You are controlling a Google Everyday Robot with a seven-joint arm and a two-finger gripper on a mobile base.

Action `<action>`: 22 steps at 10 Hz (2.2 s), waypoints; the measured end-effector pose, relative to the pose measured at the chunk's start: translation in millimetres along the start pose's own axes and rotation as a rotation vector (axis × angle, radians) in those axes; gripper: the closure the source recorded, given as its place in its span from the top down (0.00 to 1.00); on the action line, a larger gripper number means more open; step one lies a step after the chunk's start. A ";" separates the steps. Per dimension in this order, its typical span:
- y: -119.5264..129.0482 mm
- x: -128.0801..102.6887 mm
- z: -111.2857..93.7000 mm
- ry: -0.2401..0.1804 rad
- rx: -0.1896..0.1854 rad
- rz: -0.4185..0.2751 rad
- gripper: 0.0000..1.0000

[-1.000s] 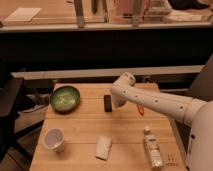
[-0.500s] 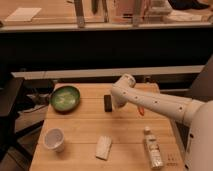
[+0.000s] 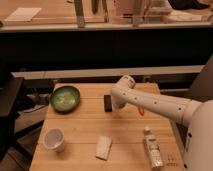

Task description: Push the eraser across the table

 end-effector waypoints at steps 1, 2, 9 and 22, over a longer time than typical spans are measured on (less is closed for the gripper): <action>0.8 -0.2 1.3 -0.001 -0.001 -0.002 0.00; 1.3 -0.8 2.7 -0.001 -0.002 -0.003 0.00; 0.2 -7.7 13.2 -0.004 -0.007 -0.020 0.00; -11.8 -31.8 29.7 -0.003 -0.012 -0.063 0.00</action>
